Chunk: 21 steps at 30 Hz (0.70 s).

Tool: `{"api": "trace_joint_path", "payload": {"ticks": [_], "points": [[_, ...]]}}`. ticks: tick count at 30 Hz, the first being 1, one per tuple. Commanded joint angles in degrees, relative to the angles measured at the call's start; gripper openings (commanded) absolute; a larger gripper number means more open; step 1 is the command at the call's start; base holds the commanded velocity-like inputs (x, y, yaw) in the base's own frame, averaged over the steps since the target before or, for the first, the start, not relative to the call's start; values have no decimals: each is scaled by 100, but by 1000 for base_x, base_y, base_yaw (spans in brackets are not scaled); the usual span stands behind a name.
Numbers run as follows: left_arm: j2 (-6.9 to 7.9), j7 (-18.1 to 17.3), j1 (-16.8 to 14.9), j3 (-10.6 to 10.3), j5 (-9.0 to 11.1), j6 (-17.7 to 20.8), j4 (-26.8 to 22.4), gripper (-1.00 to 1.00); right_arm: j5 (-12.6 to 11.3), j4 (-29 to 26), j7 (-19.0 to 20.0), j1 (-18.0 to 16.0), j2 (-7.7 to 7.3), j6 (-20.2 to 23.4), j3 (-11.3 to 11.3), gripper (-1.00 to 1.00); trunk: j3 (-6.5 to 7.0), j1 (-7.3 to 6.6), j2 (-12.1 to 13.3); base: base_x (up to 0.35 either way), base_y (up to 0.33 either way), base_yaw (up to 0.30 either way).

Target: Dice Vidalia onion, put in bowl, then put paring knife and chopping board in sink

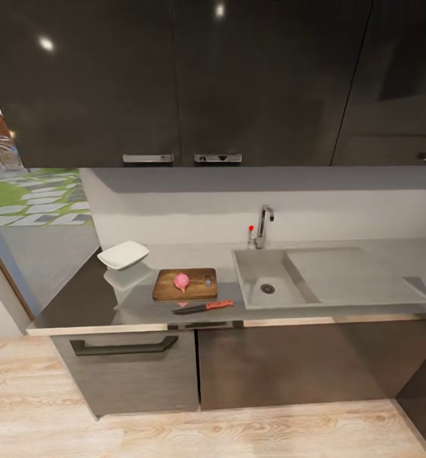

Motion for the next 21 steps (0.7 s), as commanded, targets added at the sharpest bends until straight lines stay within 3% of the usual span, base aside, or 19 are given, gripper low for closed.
{"api": "trace_joint_path", "payload": {"ticks": [1, 21], "points": [[6, 29, 0, -17, 5, -12, -3, 100, 21, -7, -26, 1, -1, -4, 6, 100, 0, 4, -10, 0, 0, -59], [6, 29, 0, -17, 5, -7, 41, 100, 24, -4, -26, 1, -1, -3, 8, 100, 184, 4, -10, 0, 0, -57]]}}
